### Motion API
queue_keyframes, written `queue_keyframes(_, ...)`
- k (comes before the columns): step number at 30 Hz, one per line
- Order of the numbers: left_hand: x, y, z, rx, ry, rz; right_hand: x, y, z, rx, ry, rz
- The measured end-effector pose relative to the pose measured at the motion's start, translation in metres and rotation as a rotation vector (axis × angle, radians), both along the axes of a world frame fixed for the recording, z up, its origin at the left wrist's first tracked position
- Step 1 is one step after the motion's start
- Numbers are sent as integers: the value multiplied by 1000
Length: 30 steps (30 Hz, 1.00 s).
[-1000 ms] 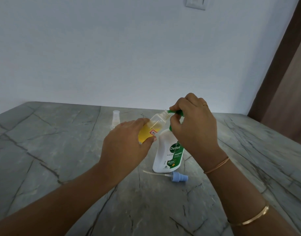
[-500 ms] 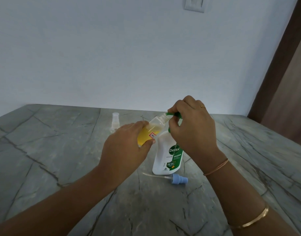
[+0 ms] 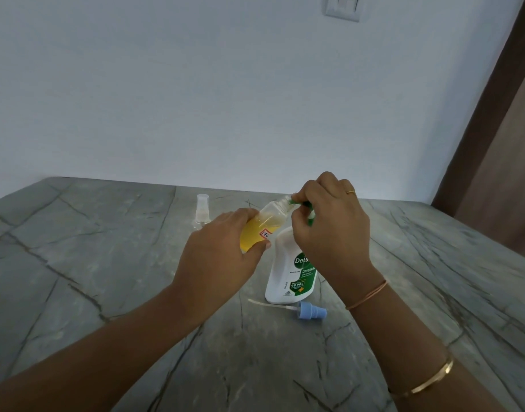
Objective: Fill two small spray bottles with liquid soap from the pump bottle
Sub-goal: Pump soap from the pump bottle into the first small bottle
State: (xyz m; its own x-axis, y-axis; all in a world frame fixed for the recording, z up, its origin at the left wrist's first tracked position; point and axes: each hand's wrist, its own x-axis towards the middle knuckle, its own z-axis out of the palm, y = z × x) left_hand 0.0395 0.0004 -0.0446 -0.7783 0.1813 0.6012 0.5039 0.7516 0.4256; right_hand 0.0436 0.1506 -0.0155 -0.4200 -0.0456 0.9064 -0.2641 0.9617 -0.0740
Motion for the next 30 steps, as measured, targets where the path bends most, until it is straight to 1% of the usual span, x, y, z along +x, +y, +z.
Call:
queue_keyframes(7,1,1,0,12,-5,-15,3,5,10,13,-28,8)
queue_keyframes(15,1,1,0,22,36,-23,0,0,0,-7,20,-6)
queue_keyframes(27,1,2,-1,28,23,-15,3,1,8,5,-23,-5)
queue_keyframes(30,1,2,-1,27,37,-17,3,2,7,7,-2,-12)
